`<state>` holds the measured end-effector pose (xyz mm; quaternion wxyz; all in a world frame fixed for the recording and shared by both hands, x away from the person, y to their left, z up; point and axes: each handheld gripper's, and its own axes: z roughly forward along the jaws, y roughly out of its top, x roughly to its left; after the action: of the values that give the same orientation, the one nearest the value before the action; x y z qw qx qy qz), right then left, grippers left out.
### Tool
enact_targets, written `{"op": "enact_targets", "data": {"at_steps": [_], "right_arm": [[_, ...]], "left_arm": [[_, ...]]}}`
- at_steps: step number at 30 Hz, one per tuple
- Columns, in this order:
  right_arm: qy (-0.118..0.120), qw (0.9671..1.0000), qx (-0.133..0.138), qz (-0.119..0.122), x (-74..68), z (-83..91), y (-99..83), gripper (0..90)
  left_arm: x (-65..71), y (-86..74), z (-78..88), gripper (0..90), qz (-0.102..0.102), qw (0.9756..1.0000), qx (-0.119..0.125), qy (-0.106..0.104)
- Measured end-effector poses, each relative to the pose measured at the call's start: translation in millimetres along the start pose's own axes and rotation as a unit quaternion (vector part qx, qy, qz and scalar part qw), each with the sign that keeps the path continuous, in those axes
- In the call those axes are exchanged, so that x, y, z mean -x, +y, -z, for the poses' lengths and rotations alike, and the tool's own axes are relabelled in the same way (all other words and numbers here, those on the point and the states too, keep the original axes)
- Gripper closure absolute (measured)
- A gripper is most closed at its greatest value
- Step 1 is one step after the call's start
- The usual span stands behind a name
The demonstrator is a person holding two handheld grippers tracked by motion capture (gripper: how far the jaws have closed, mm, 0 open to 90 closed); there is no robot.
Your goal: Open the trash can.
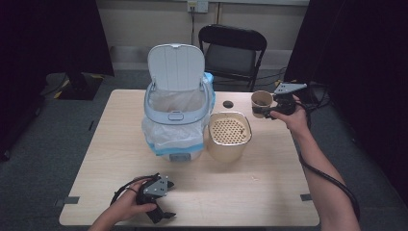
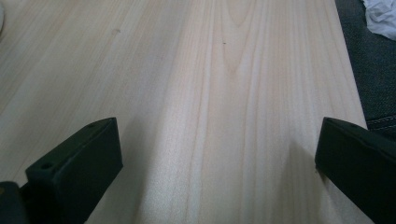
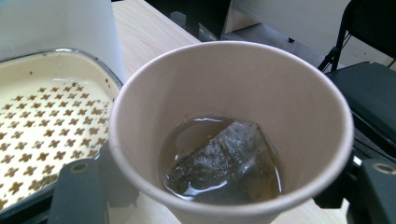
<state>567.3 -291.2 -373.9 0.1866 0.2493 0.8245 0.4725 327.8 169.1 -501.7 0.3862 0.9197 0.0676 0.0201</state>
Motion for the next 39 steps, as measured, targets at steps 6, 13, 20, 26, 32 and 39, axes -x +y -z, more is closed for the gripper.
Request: {"op": "enact_targets", "data": {"at_steps": [6,13,20,26,32,39], "right_arm": [[-0.008,0.9999,0.011,0.01,0.6,-3.3,10.6,27.2],[-0.025,0.999,0.012,0.036,-5.2,-6.4,21.1,27.2],[-0.045,0.9966,0.015,0.067,-11.3,-10.2,29.7,27.5],[-0.06,0.993,0.01,0.101,-15.5,-17.1,35.4,27.6],[-0.08,0.9851,0.004,0.152,-24.8,-19.3,40.3,27.8],[-0.135,0.9487,-0.048,0.282,-44.7,-16.7,44.7,27.9]], "left_arm": [[-1.4,0.2,1.0,0.0,-0.01,0.9999,-0.008,0.0],[0.1,0.2,0.3,0.0,0.002,1.0,-0.002,-0.001],[-0.3,0.2,0.5,0.0,-0.001,1.0,-0.003,-0.001],[0.1,0.2,0.3,0.0,0.002,1.0,-0.002,-0.001],[-1.3,0.3,1.2,0.0,-0.009,0.9999,-0.008,-0.001],[-1.2,0.3,1.1,0.0,-0.008,0.9999,-0.007,-0.001]]}}
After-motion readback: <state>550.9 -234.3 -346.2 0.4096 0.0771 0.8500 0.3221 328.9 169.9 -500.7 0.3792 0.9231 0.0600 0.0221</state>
